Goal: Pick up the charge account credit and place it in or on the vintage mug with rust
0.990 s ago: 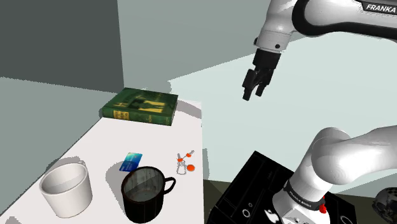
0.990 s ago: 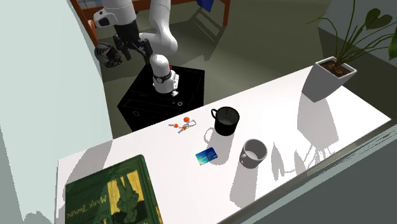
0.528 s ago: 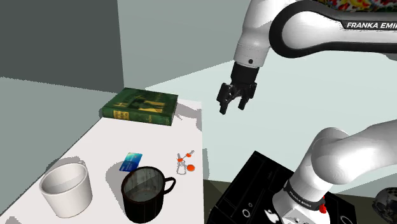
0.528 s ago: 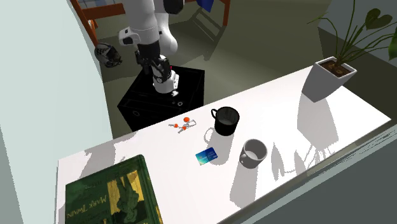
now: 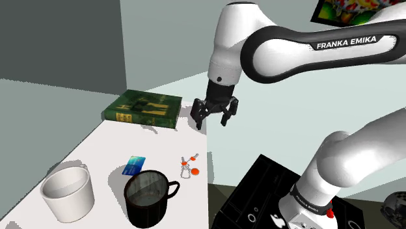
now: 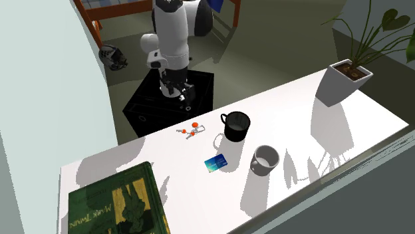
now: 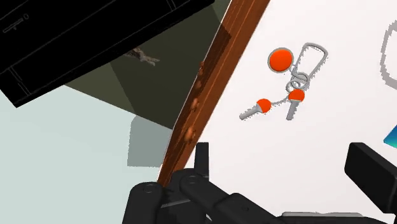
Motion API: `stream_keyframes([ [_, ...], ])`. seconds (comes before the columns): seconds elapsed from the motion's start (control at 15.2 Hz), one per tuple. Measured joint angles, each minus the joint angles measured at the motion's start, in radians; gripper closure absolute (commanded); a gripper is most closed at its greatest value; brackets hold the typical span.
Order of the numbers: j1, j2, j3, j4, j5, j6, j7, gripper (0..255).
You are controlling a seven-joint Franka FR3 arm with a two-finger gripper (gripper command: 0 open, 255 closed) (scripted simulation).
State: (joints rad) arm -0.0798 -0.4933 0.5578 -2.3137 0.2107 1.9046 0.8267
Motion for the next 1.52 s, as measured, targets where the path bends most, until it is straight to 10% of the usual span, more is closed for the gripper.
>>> stream_keyframes([
  [0.66,-0.115,0.481,0.281,0.258,-0.314,0.138,0.544,0],
  [1.12,0.042,0.875,0.228,0.547,-0.642,0.078,0.907,0],
  [1.52,0.158,1.053,0.152,0.727,-0.745,0.032,1.019,0],
])
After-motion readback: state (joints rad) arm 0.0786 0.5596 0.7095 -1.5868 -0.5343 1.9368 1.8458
